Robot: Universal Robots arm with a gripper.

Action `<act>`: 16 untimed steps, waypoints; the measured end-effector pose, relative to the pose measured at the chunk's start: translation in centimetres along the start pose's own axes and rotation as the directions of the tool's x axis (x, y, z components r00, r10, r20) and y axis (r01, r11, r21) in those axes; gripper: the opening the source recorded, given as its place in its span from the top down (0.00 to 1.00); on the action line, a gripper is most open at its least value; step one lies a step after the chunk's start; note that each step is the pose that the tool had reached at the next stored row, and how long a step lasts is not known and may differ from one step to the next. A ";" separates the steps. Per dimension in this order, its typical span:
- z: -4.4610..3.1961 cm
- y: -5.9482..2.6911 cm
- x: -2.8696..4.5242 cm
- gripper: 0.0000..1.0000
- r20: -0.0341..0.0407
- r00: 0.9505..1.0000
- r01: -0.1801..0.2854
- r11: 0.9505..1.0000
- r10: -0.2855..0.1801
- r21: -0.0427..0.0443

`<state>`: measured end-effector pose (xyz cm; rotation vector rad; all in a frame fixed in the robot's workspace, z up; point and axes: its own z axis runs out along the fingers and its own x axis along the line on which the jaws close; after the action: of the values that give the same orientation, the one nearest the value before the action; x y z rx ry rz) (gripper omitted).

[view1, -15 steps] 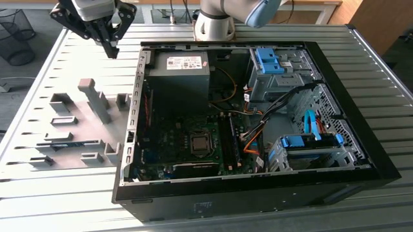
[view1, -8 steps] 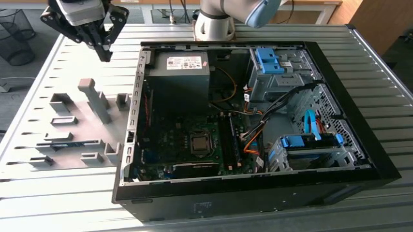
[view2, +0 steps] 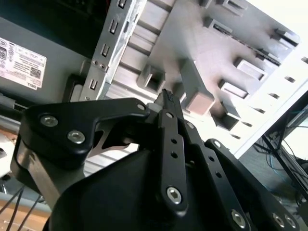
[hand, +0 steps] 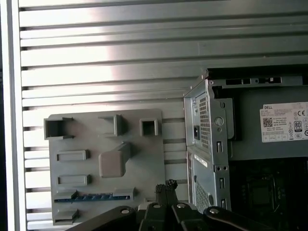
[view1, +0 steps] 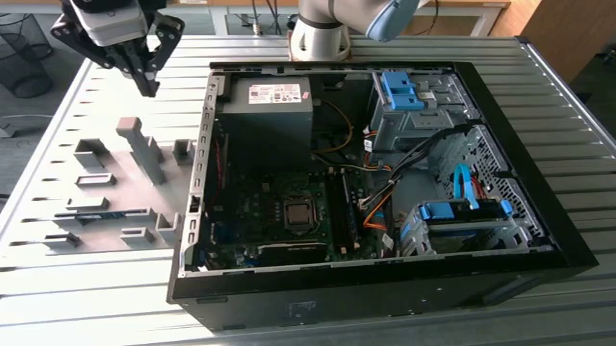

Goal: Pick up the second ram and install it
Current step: 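Reach for the second ram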

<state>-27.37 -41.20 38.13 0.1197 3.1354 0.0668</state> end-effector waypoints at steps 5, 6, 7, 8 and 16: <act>0.13 -0.40 0.70 0.90 -0.007 1.000 0.000 1.000 0.000 0.001; 0.14 -0.52 0.88 0.90 -0.007 1.000 0.000 1.000 0.000 0.001; 0.14 -0.63 1.03 0.90 -0.008 1.000 0.000 1.000 0.000 0.001; 0.15 -0.75 1.17 0.90 -0.008 1.000 0.000 1.000 0.000 0.001; 0.21 -1.85 2.42 0.90 -0.008 1.000 0.001 1.000 -0.001 0.002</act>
<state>-29.93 -42.86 37.84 0.1185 3.1438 0.0643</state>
